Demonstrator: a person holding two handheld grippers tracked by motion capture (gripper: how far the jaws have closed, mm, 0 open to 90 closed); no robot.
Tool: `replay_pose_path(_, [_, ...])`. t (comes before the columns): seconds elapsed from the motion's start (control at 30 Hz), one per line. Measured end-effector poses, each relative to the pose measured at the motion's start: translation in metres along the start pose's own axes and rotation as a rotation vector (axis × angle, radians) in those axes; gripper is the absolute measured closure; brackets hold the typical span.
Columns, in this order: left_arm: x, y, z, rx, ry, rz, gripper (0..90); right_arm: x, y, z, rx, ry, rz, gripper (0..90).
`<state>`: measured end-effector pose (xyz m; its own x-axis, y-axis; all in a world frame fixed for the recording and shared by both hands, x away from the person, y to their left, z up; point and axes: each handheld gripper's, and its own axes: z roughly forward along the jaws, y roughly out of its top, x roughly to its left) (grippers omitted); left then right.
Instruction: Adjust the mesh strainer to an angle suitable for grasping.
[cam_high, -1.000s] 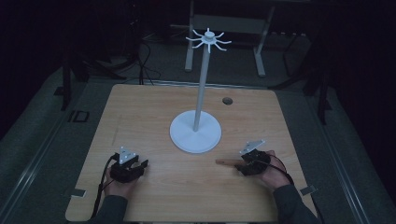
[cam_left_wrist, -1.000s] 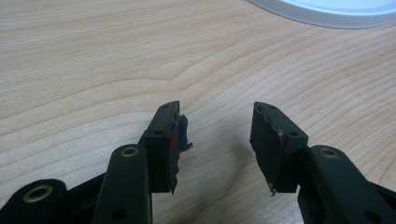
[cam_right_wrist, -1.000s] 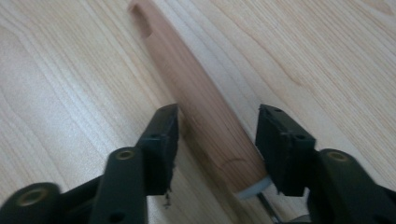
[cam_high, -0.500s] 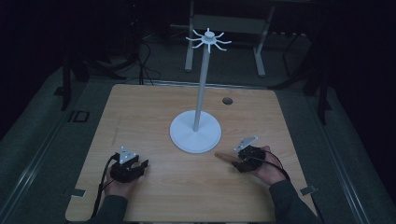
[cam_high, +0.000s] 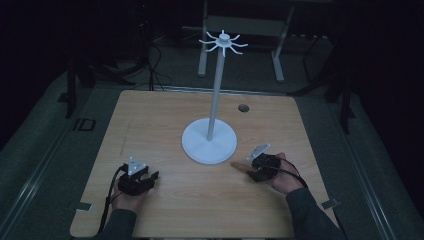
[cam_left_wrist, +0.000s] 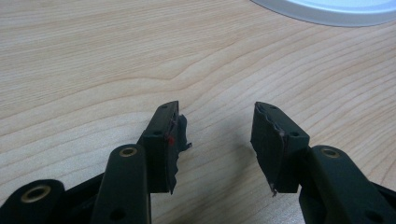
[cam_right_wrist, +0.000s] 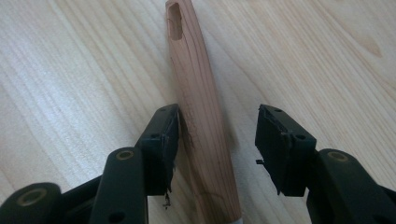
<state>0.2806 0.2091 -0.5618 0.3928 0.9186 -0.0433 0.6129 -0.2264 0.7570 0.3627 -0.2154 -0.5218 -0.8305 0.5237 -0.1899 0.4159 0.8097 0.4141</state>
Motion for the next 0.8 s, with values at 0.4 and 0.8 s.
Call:
replay_pose_path(0.4, [-0.001,0.000,0.000,0.007,0.006,0.006,52.0,-0.010,-0.003,-0.006,-0.031,-0.014,0.052,50.1])
replay_pose_path(0.8, [-0.001,-0.001,0.000,0.008,0.006,0.007,51.7,-0.021,-0.006,-0.015,-0.077,-0.011,0.121,53.9])
